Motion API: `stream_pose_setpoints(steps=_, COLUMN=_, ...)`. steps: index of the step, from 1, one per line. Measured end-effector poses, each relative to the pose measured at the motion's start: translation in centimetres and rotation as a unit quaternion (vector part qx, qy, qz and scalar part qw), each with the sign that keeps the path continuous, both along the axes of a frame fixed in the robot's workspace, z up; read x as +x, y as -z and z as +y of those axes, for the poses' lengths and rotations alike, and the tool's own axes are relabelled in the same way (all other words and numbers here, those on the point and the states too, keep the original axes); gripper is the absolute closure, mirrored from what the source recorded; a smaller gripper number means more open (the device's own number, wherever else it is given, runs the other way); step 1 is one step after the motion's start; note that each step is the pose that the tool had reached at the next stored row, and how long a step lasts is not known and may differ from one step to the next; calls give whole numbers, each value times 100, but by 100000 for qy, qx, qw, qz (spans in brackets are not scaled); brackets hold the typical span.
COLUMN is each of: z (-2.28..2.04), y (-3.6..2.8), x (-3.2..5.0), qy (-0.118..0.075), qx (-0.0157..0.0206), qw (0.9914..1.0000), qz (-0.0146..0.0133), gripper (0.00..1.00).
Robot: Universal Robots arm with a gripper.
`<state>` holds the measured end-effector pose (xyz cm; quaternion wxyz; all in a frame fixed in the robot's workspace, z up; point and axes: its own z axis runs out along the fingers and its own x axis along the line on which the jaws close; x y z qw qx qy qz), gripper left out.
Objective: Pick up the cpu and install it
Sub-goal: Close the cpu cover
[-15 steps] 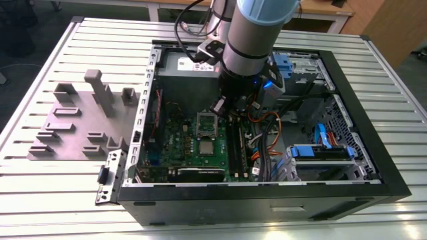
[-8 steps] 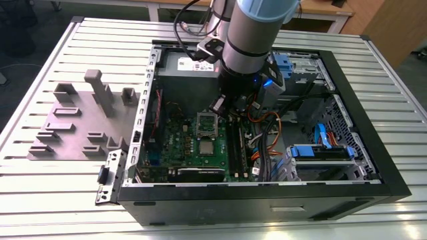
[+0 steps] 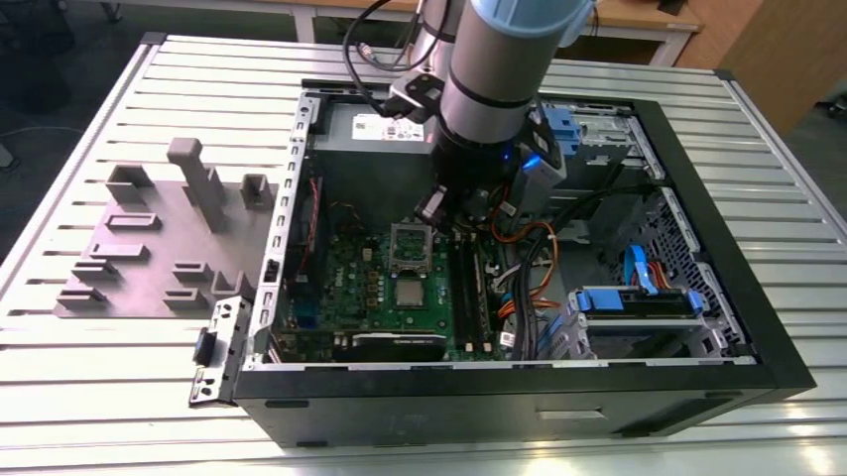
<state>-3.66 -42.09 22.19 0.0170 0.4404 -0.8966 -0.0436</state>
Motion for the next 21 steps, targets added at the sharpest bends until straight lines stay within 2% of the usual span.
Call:
stream_pose_setpoints(steps=15, z=-1, y=-72, x=-26, qy=-1, qx=-724, qw=99997, qz=0, gripper=89)
stream_pose_setpoints(steps=21, z=-2, y=-96, x=-37, qy=-2, qx=-901, qw=99996, qz=2, gripper=89)
